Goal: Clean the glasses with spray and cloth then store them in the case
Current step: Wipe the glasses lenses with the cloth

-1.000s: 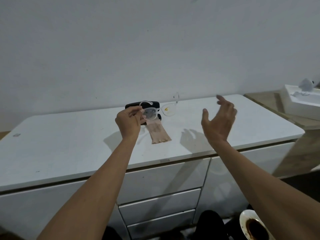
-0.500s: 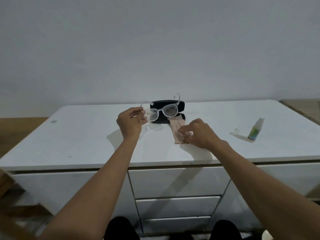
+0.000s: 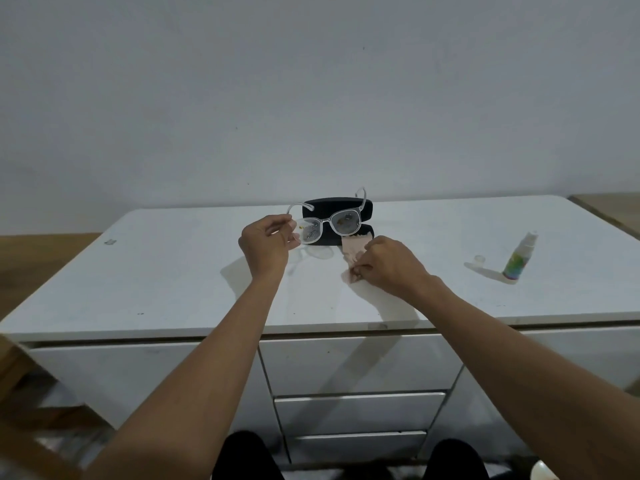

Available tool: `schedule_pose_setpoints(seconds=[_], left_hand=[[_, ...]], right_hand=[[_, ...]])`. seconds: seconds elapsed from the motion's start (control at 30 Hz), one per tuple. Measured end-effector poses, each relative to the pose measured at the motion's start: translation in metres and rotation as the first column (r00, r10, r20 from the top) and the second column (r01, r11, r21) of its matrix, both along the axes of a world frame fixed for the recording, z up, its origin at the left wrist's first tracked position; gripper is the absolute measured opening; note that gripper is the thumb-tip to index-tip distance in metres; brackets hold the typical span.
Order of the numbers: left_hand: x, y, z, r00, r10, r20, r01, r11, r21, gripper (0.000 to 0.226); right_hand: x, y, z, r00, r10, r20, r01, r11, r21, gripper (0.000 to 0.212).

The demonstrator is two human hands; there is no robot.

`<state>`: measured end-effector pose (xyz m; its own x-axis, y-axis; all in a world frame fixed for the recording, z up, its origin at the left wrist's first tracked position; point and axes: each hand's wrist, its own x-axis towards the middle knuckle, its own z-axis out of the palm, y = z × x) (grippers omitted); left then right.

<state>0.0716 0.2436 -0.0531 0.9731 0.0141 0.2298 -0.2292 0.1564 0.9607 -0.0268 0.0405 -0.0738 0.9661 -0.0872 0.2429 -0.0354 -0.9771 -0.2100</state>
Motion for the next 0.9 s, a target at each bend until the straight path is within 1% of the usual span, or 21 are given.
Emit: schedule_pose_setpoints(seconds=[0.07,0.1,0.13,0.17,0.23,0.27,0.33,0.4,0.43,0.47,0.53,0.63,0.73,0.8,0.9], left_hand=[[-0.001,0.000,0.001,1.000,0.001,0.000,-0.001,1.000,-0.002,0.012],[-0.001,0.001,0.002,1.000,0.003,0.003,-0.003,1.000,-0.002,0.012],[-0.001,0.002,0.004,1.000,0.006,0.006,-0.006,1.000,-0.001,0.012],[-0.001,0.003,0.005,1.000,0.009,0.008,-0.009,1.000,0.000,0.011],[-0.001,0.005,0.007,1.000,0.016,0.010,-0.016,1.000,0.001,0.011],[0.000,0.006,0.008,1.000,0.021,0.011,-0.021,1.000,0.001,0.012],[0.000,0.009,0.011,0.999,0.036,0.011,-0.036,0.999,0.001,0.011],[0.000,0.011,0.014,0.999,0.051,0.013,-0.051,0.999,0.001,0.009],[-0.001,0.011,0.015,0.998,0.056,0.016,-0.056,0.998,0.000,0.008],[-0.002,0.012,0.016,0.998,0.059,0.018,-0.059,0.998,-0.002,0.007],[-0.003,0.013,0.019,0.998,0.064,0.022,-0.064,0.998,-0.002,0.007],[-0.004,0.015,0.023,0.997,0.069,0.037,-0.069,0.998,0.003,0.008],[-0.006,0.016,0.028,0.996,0.070,0.053,-0.070,0.997,0.017,0.009],[-0.009,0.016,0.032,0.996,0.067,0.066,-0.069,0.997,0.020,0.009],[-0.013,0.017,0.038,0.995,0.057,0.085,-0.059,0.998,0.022,0.010]], right_hand=[[0.000,0.002,0.004,0.999,-0.028,0.023,0.024,0.988,0.154,0.028],[-0.002,0.004,0.006,0.998,-0.051,0.041,0.039,0.964,0.264,0.030],[-0.003,0.006,0.008,0.994,-0.087,0.059,0.058,0.919,0.389,0.031],[-0.006,0.008,0.010,0.988,-0.134,0.071,0.077,0.847,0.527,0.030],[-0.009,0.014,0.014,0.972,-0.222,0.079,0.080,0.627,0.775,0.026],[-0.010,0.016,0.016,0.962,-0.261,0.078,0.071,0.516,0.854,0.025],[-0.010,0.020,0.021,0.948,-0.308,0.079,0.022,0.310,0.951,0.023],[-0.009,0.025,0.028,0.944,-0.323,0.068,-0.031,0.119,0.992,0.020],[-0.009,0.027,0.031,0.941,-0.331,0.064,-0.048,0.058,0.997,0.018],[-0.008,0.029,0.034,0.935,-0.348,0.066,-0.063,0.019,0.998,0.017],[-0.007,0.035,0.040,0.921,-0.381,0.082,-0.092,-0.007,0.996,0.018],[-0.006,0.042,0.048,0.899,-0.422,0.116,-0.122,0.013,0.992,0.021],[-0.006,0.050,0.055,0.877,-0.461,0.136,-0.148,0.010,0.989,0.022],[-0.006,0.055,0.057,0.872,-0.460,0.167,-0.182,0.012,0.983,0.027],[-0.006,0.061,0.059,0.873,-0.434,0.223,-0.207,0.084,0.975,0.033]])
